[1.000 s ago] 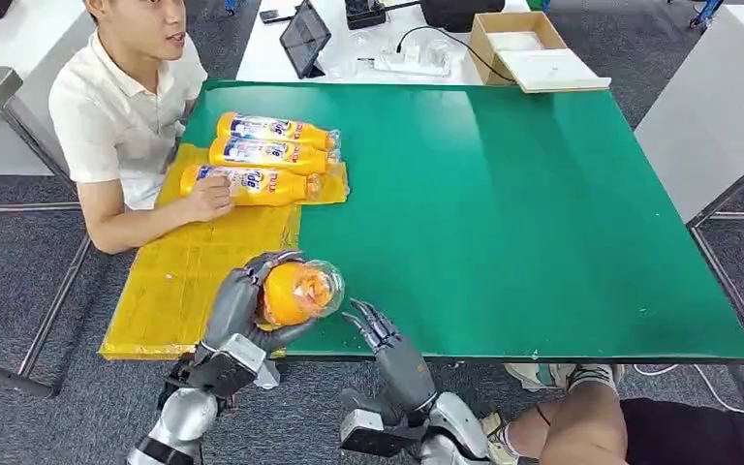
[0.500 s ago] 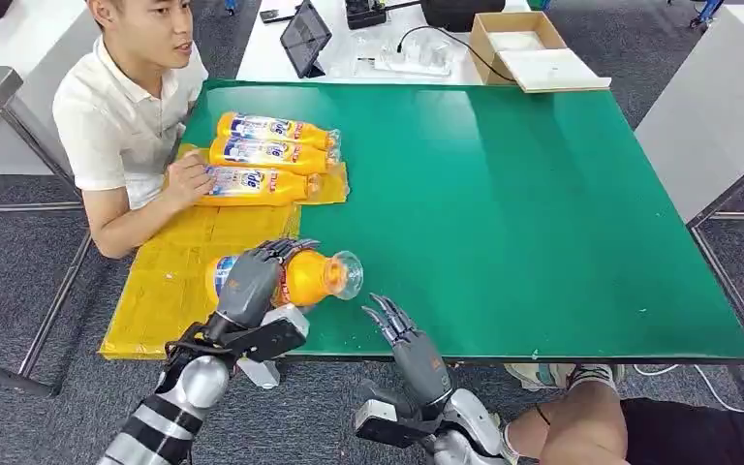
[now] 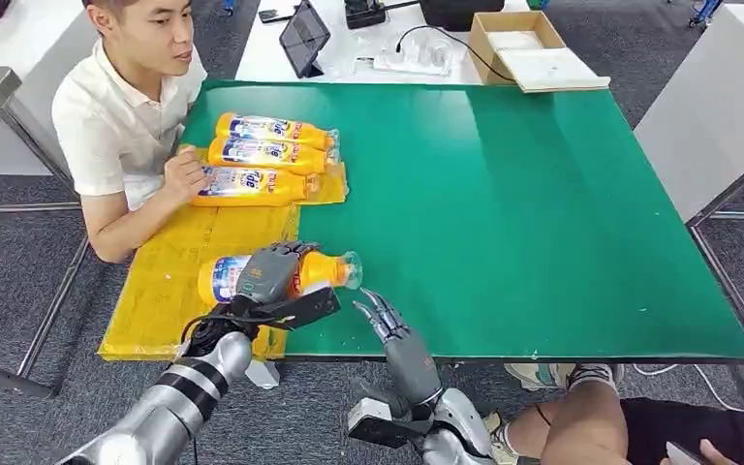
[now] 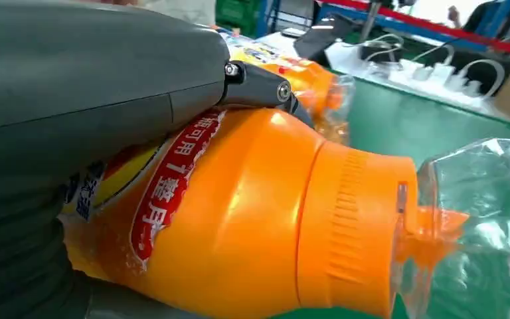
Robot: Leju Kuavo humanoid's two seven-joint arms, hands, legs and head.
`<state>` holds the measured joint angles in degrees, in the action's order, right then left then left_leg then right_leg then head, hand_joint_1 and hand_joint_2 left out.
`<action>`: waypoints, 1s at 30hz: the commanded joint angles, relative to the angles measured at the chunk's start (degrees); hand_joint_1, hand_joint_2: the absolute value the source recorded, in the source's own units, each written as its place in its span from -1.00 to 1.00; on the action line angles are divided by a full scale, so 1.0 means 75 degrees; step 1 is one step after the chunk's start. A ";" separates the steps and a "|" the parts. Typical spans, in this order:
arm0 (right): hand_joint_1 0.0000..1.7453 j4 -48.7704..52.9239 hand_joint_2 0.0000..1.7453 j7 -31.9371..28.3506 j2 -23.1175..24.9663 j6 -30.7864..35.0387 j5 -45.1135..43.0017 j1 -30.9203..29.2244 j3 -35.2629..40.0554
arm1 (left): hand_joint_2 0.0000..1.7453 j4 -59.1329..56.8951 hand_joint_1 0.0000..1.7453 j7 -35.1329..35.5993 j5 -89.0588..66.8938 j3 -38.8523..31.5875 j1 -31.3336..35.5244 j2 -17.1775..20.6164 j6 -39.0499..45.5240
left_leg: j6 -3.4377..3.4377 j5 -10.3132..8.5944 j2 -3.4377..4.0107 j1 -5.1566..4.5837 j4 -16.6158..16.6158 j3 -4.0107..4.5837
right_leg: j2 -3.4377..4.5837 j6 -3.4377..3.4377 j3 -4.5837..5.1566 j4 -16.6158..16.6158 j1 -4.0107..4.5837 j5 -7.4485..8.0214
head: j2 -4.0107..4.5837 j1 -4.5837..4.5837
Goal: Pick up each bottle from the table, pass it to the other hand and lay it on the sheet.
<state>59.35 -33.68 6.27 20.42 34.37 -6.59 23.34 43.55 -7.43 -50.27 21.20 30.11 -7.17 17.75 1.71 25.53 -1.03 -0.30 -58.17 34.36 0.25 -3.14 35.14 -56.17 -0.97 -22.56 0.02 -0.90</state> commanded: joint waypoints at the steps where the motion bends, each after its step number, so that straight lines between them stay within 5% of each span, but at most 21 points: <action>1: -1.00 0.0994 -1.00 0.0108 -0.0026 -0.0388 -0.0309 0.0166 0.0354 | 1.00 -0.2720 1.00 0.0166 0.0223 -0.0580 0.1233 -0.0132 -0.0320 | -0.0013 0.0004 0.0013 0.0005 0.0003 -0.0024 | 0.0004 0.0014 -0.0020 -0.0001 0.0007 -0.0003 | 0.0000 0.0000; 10: -1.00 0.0925 -1.00 0.0106 -0.0035 -0.0384 -0.0343 0.0155 0.0346 | 1.00 -0.2754 1.00 0.0131 0.0219 -0.0594 0.1233 -0.0151 -0.0292 | -0.0017 0.0009 0.0041 0.0006 0.0009 -0.0063 | 0.0014 0.0020 -0.0045 -0.0007 0.0008 -0.0005 | 0.0000 0.0003; 17: -1.00 0.0409 -1.00 0.0126 0.0021 -0.0469 -0.0541 -0.0147 0.0454 | 1.00 -0.3449 1.00 0.0969 -0.0427 -0.0392 0.1488 -0.0090 -0.0640 | -0.0016 0.0008 0.0055 0.0007 0.0010 -0.0066 | 0.0034 0.0020 -0.0043 -0.0007 0.0009 0.0002 | 0.0000 0.0000; 18: -1.00 0.0339 -1.00 0.0127 0.0021 -0.0444 -0.0543 -0.0163 0.0440 | 1.00 -0.3456 0.62 0.0907 -0.0373 -0.0450 0.1441 -0.0125 -0.0723 | -0.0012 0.0006 0.0048 0.0003 0.0008 -0.0059 | 0.0032 0.0015 -0.0036 -0.0011 0.0005 0.0002 | 0.0000 0.0000; 19: -1.00 0.0273 -1.00 0.0120 0.0024 -0.0437 -0.0566 -0.0172 0.0422 | 1.00 -0.3453 -0.30 0.0787 -0.0287 -0.0528 0.1406 -0.0144 -0.0867 | -0.0015 0.0008 0.0055 0.0005 0.0010 -0.0068 | 0.0038 0.0019 -0.0043 -0.0009 0.0007 0.0001 | 0.0000 0.0003; 20: -1.00 0.0243 -1.00 0.0111 0.0022 -0.0430 -0.0582 -0.0168 0.0409 | 1.00 -0.3433 -0.96 0.0660 -0.0195 -0.0603 0.1362 -0.0171 -0.0999 | -0.0014 0.0007 0.0050 0.0006 0.0011 -0.0068 | 0.0034 0.0017 -0.0046 -0.0006 0.0007 0.0001 | 0.0000 0.0000; 30: -1.00 -0.0543 -1.00 -0.0254 -0.0073 -0.0041 -0.0693 -0.0304 0.0386 | 1.00 -0.2687 -1.00 -0.1587 0.2548 -0.2101 0.0827 -0.0560 -0.3144 | -0.0011 0.0003 0.0006 0.0001 0.0021 -0.0089 | 0.0005 0.0016 -0.0084 0.0007 0.0002 -0.0003 | 0.0000 0.0000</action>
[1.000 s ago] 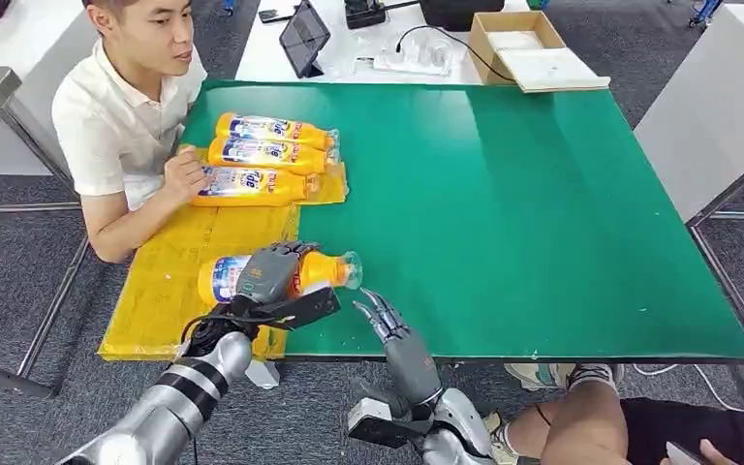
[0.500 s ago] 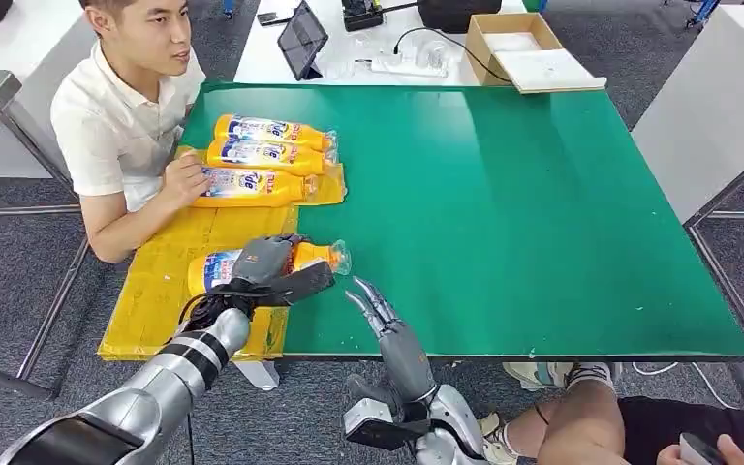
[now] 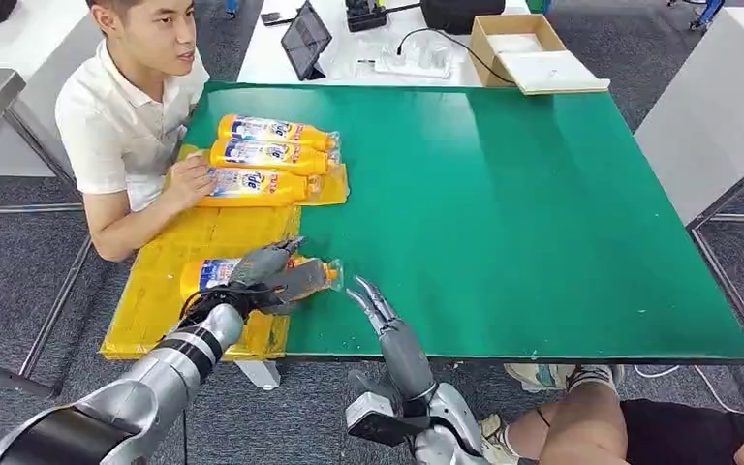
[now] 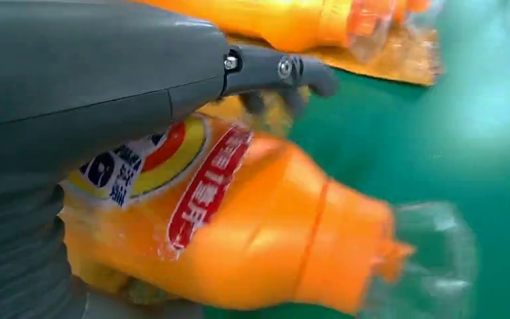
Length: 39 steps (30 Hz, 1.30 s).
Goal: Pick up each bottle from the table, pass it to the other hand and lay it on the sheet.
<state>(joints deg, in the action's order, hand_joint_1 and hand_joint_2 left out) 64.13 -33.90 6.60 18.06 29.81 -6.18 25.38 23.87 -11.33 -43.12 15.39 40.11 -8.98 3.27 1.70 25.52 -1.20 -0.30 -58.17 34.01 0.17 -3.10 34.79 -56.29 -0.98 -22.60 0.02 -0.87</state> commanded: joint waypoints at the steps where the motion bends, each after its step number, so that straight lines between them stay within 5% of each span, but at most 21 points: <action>1: -1.00 -0.1225 -1.00 -0.0249 -0.0129 0.0323 -0.0075 -0.0360 0.0125 | 1.00 0.0054 -1.00 -0.1171 0.1791 -0.1350 -0.0534 -0.0329 -0.1350 | -0.0007 0.0004 0.0023 0.0002 0.0013 -0.0029 | 0.0010 0.0009 -0.0027 0.0017 0.0003 0.0003 | 0.0000 0.0000; 10: -1.00 -0.1348 -1.00 -0.0317 -0.0160 0.0441 -0.0133 -0.0408 0.0157 | 1.00 0.0408 -1.00 -0.1315 0.2757 -0.1566 -0.0622 -0.0326 -0.1903 | -0.0014 0.0007 0.0032 0.0002 0.0009 -0.0031 | 0.0014 0.0015 -0.0027 0.0012 0.0007 0.0002 | 0.0000 -0.0003; 11: -1.00 -0.1333 1.00 -0.0316 -0.0149 0.0456 -0.0145 -0.0405 0.0153 | 1.00 0.0430 -1.00 -0.1371 0.2911 -0.1643 -0.0647 -0.0343 -0.1931 | -0.0012 0.0005 0.0028 0.0001 0.0010 -0.0030 | 0.0009 0.0013 -0.0025 0.0010 0.0006 0.0002 | 0.0000 0.0000; 16: -1.00 -0.1144 1.00 -0.0397 -0.0261 0.0682 -0.0162 -0.0178 0.0314 | 1.00 0.1331 -1.00 -0.1651 0.5223 -0.2321 -0.1157 -0.0477 -0.2573 | -0.0010 0.0008 0.0034 0.0004 0.0009 -0.0032 | 0.0015 0.0011 -0.0026 0.0012 0.0008 0.0002 | 0.0000 -0.0003; 21: -1.00 -0.0048 1.00 -0.0763 -0.0229 0.0545 -0.0960 0.0376 0.0084 | 1.00 0.4050 -1.00 -0.1376 0.7623 -0.1609 -0.2575 -0.0473 -0.2732 | -0.0013 0.0017 0.0037 0.0004 0.0004 -0.0020 | 0.0015 0.0014 -0.0009 0.0005 0.0008 -0.0009 | 0.0000 -0.0003; 30: -1.00 0.1117 1.00 -0.0715 0.0234 0.0218 -0.2359 0.1008 -0.0963 | 1.00 0.7580 -1.00 -0.2038 0.7704 -0.0210 -0.4708 -0.0223 -0.1322 | -0.0013 0.0021 0.0034 0.0001 -0.0001 0.0023 | 0.0015 0.0013 0.0033 -0.0001 0.0005 -0.0013 | 0.0000 -0.0006; 39: -1.00 0.1630 1.00 -0.0813 0.0346 0.0634 -0.2509 0.1208 -0.0963 | 1.00 0.8190 -1.00 -0.2234 0.7397 -0.0020 -0.5195 -0.0127 -0.0831 | -0.0016 0.0021 0.0031 0.0003 -0.0001 0.0023 | 0.0012 0.0017 0.0035 0.0000 0.0008 -0.0013 | 0.0000 -0.0003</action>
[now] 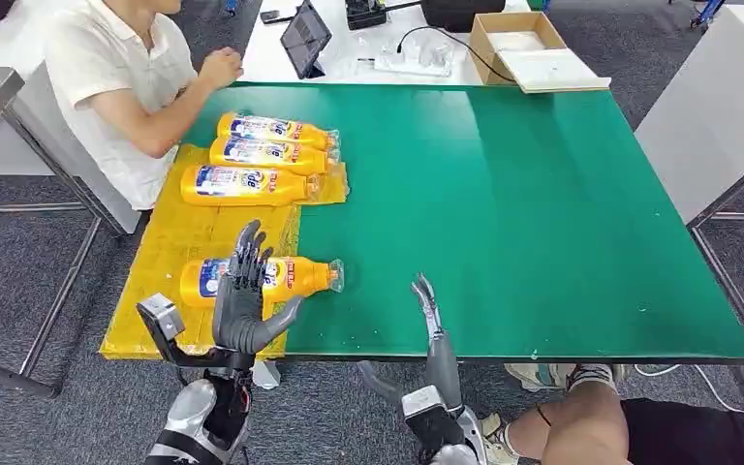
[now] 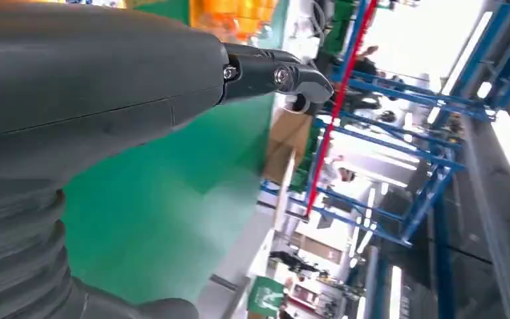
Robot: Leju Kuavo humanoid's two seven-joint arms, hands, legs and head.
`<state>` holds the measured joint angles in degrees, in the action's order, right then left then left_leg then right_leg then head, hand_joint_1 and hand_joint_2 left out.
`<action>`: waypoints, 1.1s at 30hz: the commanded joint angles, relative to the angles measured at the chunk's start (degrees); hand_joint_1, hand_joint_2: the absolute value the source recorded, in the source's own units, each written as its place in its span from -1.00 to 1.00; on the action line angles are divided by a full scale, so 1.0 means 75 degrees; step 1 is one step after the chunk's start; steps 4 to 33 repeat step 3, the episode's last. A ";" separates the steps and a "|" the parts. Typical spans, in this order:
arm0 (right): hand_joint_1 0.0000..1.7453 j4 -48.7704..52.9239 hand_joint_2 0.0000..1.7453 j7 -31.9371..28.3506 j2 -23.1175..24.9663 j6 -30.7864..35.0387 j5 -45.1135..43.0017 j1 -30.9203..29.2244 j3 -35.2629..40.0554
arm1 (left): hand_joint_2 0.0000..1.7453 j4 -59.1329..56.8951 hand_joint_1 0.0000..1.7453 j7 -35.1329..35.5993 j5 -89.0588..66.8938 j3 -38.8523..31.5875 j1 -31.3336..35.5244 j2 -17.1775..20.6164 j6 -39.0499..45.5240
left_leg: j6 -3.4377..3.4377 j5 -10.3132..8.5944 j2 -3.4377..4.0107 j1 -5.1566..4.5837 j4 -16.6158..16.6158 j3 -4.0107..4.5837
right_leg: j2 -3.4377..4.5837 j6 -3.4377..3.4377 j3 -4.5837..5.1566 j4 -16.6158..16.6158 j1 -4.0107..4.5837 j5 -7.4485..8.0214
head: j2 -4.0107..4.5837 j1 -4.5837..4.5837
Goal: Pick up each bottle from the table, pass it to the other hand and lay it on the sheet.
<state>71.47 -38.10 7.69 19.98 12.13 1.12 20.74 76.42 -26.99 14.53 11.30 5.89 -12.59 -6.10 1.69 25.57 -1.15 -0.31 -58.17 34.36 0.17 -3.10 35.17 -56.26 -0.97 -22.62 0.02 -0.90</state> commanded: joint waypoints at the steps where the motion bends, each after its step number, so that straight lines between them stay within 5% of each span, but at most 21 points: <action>1: -1.00 0.1027 1.00 -0.0254 0.0113 0.0903 -0.0146 0.0277 -0.0162 | 1.00 0.1301 -1.00 -0.0139 -0.0386 0.0578 -0.0753 0.0353 0.0514 | -0.0012 0.0011 0.0021 0.0001 0.0000 -0.0018 | 0.0011 0.0013 -0.0010 -0.0005 0.0003 -0.0008 | 0.0000 0.0000; 3: -1.00 0.1611 1.00 -0.0254 0.0041 0.1374 -0.0499 0.0282 0.0009 | 1.00 0.1381 -1.00 -0.0155 -0.0606 0.0719 -0.0759 0.0400 0.0654 | -0.0012 0.0013 0.0024 0.0003 0.0000 -0.0019 | 0.0011 0.0014 -0.0011 -0.0003 0.0004 -0.0009 | 0.0000 0.0003; 33: -1.00 0.1611 1.00 -0.0254 0.0041 0.1374 -0.0499 0.0282 0.0009 | 1.00 0.1381 -1.00 -0.0155 -0.0606 0.0719 -0.0759 0.0400 0.0654 | -0.0012 0.0013 0.0024 0.0003 0.0000 -0.0019 | 0.0011 0.0014 -0.0011 -0.0003 0.0004 -0.0009 | 0.0000 0.0003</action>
